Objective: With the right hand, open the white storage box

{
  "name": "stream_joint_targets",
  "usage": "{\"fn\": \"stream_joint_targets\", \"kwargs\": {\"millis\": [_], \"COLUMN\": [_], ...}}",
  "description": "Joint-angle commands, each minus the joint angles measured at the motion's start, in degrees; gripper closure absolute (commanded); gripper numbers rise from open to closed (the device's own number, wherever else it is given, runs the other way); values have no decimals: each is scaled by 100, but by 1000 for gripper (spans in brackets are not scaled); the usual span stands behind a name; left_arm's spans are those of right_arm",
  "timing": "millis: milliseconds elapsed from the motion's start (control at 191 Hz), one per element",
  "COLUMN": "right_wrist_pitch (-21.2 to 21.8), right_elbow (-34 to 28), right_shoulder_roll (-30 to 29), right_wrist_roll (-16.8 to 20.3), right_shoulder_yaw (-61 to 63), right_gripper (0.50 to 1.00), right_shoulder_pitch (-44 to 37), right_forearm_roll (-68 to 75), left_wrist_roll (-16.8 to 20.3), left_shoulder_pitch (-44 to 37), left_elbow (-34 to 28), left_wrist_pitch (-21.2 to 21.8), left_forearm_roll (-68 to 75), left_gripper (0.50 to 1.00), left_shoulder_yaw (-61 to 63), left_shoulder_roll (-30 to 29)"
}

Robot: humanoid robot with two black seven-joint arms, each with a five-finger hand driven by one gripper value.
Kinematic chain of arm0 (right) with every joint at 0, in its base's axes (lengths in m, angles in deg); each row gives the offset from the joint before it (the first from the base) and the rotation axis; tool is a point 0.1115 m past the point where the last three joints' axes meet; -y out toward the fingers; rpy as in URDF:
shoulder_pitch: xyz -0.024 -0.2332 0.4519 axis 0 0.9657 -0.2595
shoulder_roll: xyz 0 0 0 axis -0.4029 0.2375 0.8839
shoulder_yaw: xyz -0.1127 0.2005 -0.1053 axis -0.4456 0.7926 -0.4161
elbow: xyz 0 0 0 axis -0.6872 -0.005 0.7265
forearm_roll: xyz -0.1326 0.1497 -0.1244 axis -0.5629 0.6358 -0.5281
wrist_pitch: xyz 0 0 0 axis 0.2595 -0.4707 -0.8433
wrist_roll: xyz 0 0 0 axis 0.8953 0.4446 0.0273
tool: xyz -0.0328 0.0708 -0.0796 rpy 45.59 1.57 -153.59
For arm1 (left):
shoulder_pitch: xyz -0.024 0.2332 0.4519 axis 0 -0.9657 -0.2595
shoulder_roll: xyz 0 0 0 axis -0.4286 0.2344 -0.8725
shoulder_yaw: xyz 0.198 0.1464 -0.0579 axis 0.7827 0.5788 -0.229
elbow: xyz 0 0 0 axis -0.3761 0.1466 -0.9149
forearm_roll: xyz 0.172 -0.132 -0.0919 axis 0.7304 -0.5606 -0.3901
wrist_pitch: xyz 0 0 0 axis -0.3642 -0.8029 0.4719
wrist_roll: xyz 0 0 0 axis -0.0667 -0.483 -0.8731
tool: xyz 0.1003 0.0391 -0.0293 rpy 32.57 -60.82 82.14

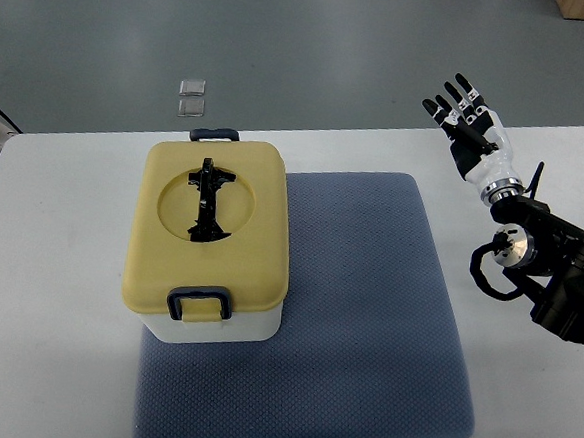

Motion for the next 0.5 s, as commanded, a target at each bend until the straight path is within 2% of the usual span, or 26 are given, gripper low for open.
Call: {"fn": "stream_joint_targets", "kwargs": {"millis": [0,497], "right_wrist_pitch": [0,9], "right_elbow": [-1,-10], "right_shoulder_roll": [-4,-4], "right_wrist_roll": [0,0], "right_shoulder_yaw": [0,0], "right_gripper": [572,572], "right_shoulder_pitch": [-36,-62], "right_forearm_roll": [0,0], "left_wrist_roll": [-1,-1], "left_shoulder_pitch": [0,0], "left_elbow": [-20,-11], "left_wrist_pitch": [-4,-4], "left_forearm_roll": [4,4], "left_gripper": [500,500], "left_shoulder_yaw": [10,1], "left_shoulder_roll": [0,0]}}
